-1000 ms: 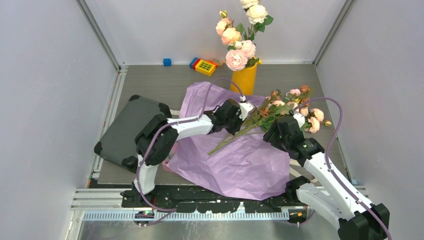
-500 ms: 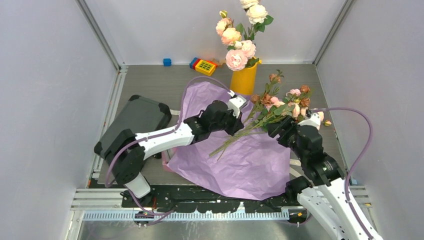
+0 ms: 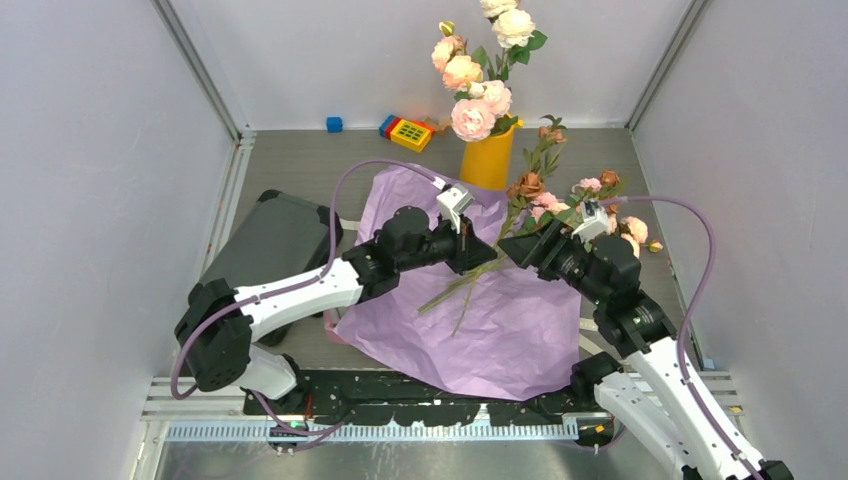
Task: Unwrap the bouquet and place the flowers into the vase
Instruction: Pick up the fake flower from the wrapping paper.
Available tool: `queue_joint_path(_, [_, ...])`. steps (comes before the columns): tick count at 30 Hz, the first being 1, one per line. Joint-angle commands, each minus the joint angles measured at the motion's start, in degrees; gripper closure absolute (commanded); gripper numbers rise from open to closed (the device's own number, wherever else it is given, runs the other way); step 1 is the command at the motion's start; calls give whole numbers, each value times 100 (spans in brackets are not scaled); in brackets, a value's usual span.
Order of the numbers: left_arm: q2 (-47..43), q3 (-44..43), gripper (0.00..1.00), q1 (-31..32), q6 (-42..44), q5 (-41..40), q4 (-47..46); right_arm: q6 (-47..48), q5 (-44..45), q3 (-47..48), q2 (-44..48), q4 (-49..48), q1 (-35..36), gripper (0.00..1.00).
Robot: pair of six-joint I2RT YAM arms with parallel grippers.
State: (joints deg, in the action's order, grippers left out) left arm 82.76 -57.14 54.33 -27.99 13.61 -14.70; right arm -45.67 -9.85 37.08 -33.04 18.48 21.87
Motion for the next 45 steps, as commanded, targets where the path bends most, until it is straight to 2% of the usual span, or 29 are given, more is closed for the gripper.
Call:
queue_joint_path(1, [-241,115,100,8,-298,373,-715,-371,-879,56,-196,-1103,-25,26])
queue_joint_path(14, [-422,129,100,7,-444,667,-815,-652,-785,-78,-300,-1502,-25,37])
queue_joint_path(20, [-484,148,100,3,-486,694,-824,-666,-791,-84,-301,-1585,-25,46])
queue_joint_path(31, [-412,74,100,8,-569,844,-790,-708,-747,-74,-246,-1715,-25,73])
queue_joint_path(36, [-393,32,100,8,-543,879,-679,-660,-706,-74,-238,-1684,-25,95])
queue_joint_path(39, [-367,-37,100,8,-545,815,-470,-623,-722,-65,-230,-1688,-25,99])
queue_joint_path(40, [-365,-72,97,8,-524,784,-361,-578,-726,-40,-225,-1689,-25,100])
queue_joint_path(41, [-370,-102,89,8,-469,715,-190,-545,-720,-15,-217,-1663,-25,100])
queue_joint_path(45, [-448,-236,45,-41,-163,611,412,95,-324,397,-231,-1118,-25,100])
